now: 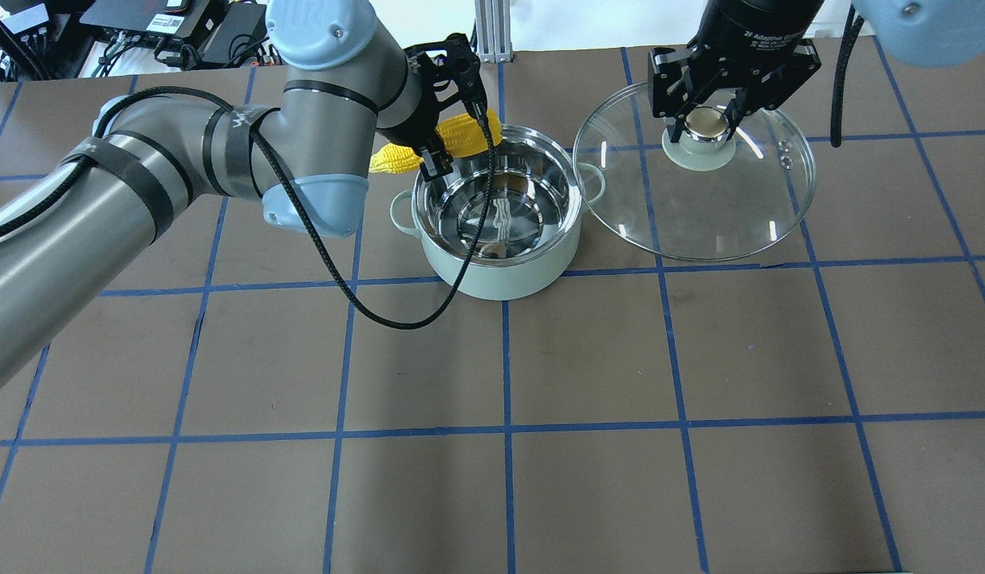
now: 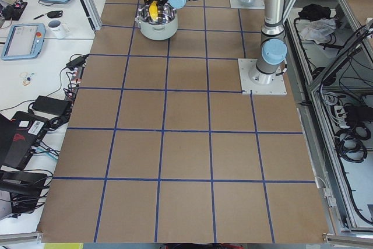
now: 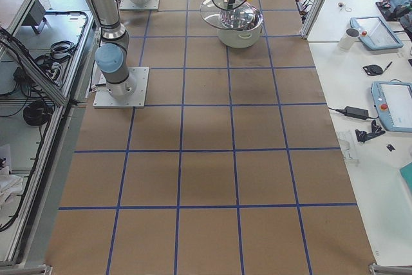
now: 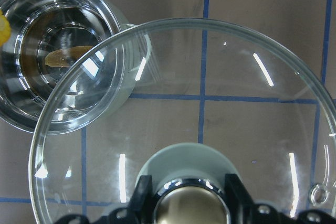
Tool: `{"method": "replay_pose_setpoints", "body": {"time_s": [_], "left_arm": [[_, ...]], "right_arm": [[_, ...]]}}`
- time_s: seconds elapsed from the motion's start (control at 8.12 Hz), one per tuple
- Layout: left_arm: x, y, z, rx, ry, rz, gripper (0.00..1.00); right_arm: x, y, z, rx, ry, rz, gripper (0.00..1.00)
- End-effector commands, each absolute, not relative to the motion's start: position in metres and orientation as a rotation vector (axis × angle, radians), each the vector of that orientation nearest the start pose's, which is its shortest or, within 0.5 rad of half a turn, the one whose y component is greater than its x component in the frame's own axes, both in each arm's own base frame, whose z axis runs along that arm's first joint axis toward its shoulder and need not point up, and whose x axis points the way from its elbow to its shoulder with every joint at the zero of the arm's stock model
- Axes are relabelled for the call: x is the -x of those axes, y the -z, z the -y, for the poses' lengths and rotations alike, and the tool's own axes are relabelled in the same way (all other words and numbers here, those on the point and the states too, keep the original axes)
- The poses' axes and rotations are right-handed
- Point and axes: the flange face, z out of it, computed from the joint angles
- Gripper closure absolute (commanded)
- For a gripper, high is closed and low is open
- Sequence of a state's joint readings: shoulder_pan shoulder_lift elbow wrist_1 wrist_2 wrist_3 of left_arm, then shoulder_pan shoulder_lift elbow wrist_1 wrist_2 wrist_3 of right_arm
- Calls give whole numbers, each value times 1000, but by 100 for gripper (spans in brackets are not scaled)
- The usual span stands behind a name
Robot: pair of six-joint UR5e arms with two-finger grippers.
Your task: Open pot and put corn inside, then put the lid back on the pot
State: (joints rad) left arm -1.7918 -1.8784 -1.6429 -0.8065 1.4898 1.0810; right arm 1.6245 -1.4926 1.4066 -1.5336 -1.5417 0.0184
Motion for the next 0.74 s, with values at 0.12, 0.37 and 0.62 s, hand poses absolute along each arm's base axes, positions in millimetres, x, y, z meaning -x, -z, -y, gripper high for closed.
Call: {"method": "replay_pose_setpoints", "body": {"time_s": [0.12, 0.37, 0.62], "left_arm": [[319, -323, 577, -1834, 598, -2432, 100], [335, -292, 583, -1843, 617, -2494, 100], [341, -290, 585, -1847, 619, -2498, 76]], "right_arm": [[-164, -526, 520, 56, 77, -3109, 66], [-164, -526, 520, 56, 77, -3109, 66], [-165, -526, 520, 58, 77, -3109, 66]]}}
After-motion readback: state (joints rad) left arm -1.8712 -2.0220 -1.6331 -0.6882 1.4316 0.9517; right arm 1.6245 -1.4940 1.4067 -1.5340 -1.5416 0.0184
